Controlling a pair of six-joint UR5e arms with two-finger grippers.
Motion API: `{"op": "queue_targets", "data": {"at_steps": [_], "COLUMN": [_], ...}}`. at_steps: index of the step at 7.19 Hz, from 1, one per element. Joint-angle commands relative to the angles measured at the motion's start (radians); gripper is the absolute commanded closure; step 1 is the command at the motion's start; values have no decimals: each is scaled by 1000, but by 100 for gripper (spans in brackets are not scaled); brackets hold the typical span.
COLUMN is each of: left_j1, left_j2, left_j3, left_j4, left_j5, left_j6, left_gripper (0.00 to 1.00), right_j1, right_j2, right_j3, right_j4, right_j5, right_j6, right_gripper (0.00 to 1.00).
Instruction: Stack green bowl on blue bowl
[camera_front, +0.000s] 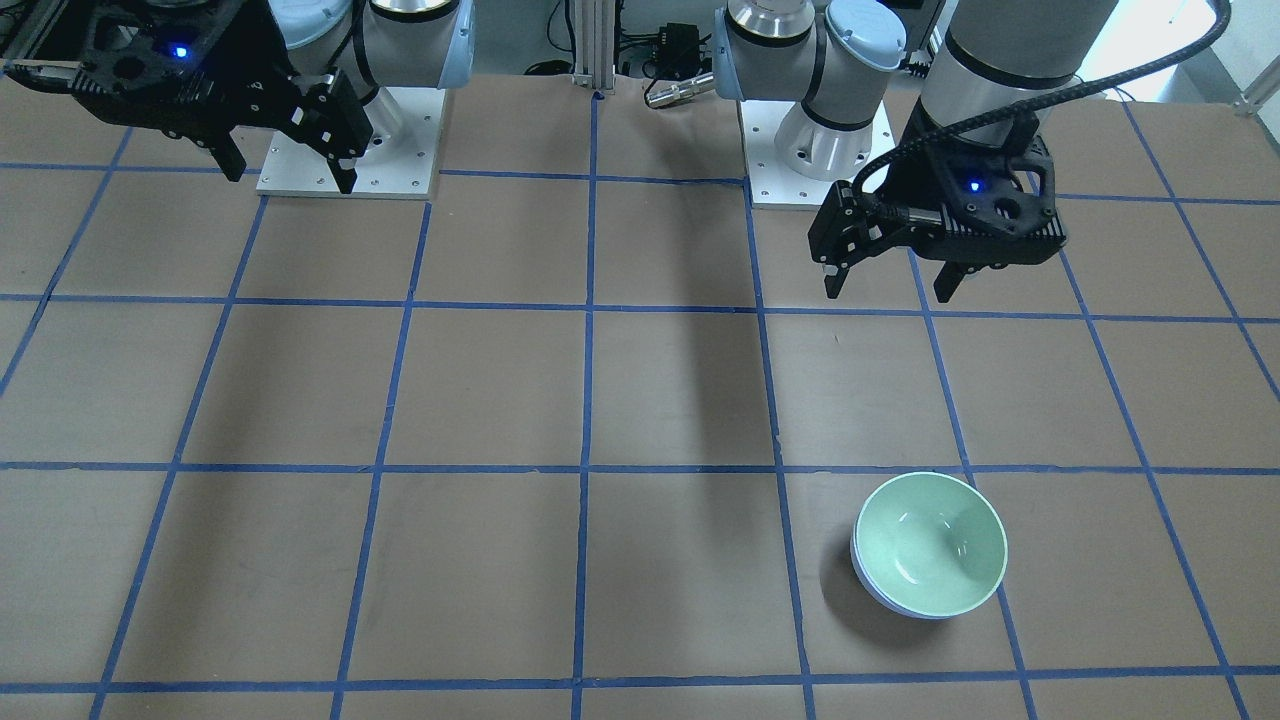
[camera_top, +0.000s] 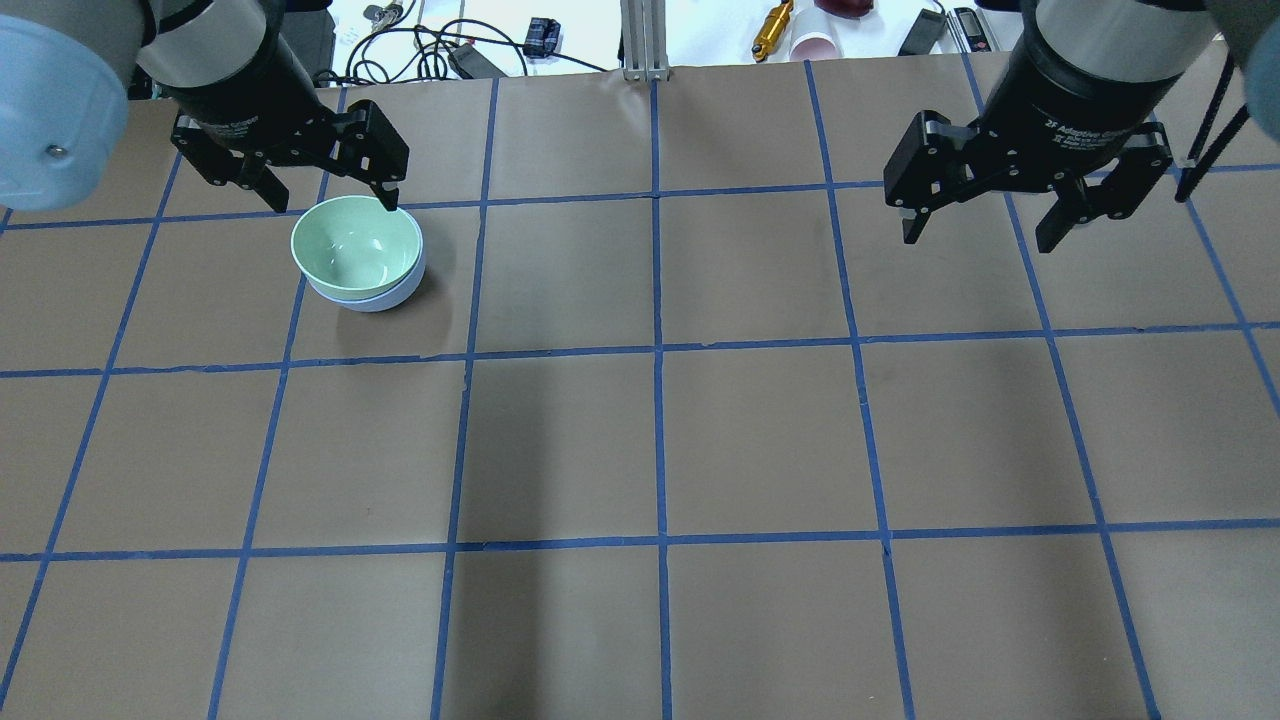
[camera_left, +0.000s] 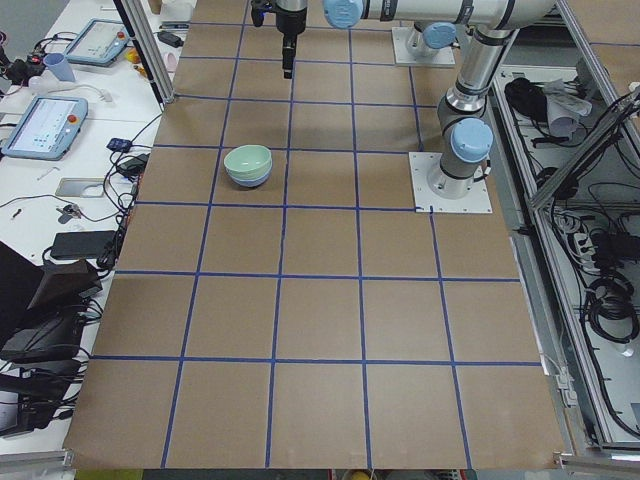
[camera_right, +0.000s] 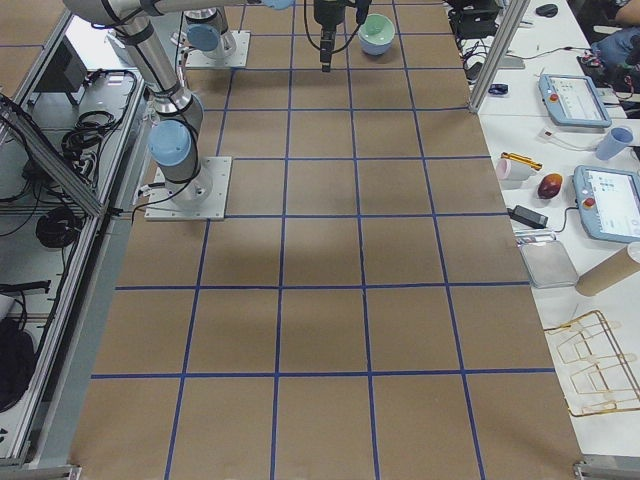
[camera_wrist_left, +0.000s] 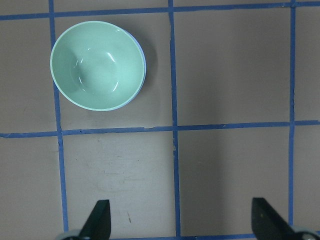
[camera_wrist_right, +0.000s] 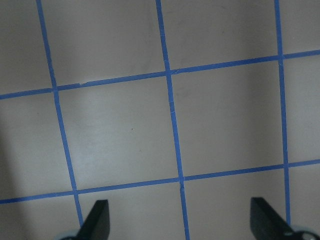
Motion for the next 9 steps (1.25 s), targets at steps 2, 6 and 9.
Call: {"op": "queue_targets", "data": {"at_steps": [2, 6, 9], "left_j1": [-1, 1, 4], "left_j2": [3, 6, 6], "left_j3": [-1, -1, -1], "left_j4": [-1, -9, -9], "left_j5": [1, 4, 4], "left_j6": [1, 1, 1], "left_gripper": [0, 0, 0], "right_j1": [0, 0, 0], "right_j2": [0, 0, 0], "right_j3": [-1, 1, 1], "right_j4": [0, 1, 1], "right_j5": [0, 0, 0], "right_j6": [0, 0, 0], "right_gripper": [0, 0, 0]}}
